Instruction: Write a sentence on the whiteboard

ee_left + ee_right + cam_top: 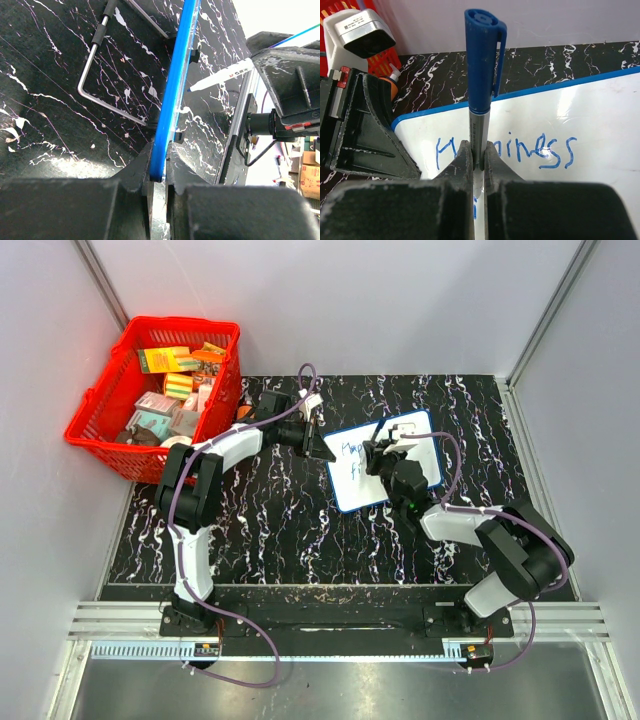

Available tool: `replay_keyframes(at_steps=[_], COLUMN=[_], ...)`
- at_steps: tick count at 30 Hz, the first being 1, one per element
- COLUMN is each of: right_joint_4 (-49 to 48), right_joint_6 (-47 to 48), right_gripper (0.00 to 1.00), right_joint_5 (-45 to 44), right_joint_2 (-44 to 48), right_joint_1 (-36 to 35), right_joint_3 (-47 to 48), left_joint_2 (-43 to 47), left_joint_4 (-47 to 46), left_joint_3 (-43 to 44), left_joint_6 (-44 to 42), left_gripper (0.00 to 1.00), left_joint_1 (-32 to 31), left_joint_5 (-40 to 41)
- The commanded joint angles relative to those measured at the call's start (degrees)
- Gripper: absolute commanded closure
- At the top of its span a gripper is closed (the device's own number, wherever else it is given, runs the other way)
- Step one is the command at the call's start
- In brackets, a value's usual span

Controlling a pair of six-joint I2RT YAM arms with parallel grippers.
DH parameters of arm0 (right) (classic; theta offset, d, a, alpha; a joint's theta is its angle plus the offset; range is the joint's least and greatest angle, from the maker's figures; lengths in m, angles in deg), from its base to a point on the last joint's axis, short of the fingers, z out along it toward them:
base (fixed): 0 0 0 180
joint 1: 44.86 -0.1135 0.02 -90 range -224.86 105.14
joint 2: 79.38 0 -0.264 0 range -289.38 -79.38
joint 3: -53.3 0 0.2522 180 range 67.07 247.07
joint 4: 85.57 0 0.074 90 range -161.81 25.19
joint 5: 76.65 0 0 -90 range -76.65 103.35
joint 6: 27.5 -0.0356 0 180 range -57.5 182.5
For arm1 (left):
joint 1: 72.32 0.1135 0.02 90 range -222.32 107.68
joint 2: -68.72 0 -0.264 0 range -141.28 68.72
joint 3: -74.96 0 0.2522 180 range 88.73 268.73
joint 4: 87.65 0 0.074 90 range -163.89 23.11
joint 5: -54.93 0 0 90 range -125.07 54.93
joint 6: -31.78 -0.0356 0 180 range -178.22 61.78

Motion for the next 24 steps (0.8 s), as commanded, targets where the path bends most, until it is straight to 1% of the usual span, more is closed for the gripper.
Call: replay_keyframes(at_steps=[1,10,24], right_joint_4=[-1.3,-1.2,1.3], right_joint_6=[0.9,0.2,-1.1], right_gripper=[1.00,1.00,1.00], right_joint_5=[-2.9,-3.5,-1.8], right_joint_2=[2.2,-1.0,-0.2], right_joint_1=[0.0,0.2,0.4], right_joint_3=[-0.5,0.1,-1.3], left_joint_2=[-1.4,-1.3,-1.2], left_joint_4=[3.8,3.8,3.7], left_joint_3=[-3.2,-3.4,-3.1], left_joint_6=[-8.5,-8.5,-8.6], left_gripper=[1.00,1.00,1.00], left_joint_1=[-0.7,-0.8,-0.9], left_joint_5=[13.5,13.5,13.5])
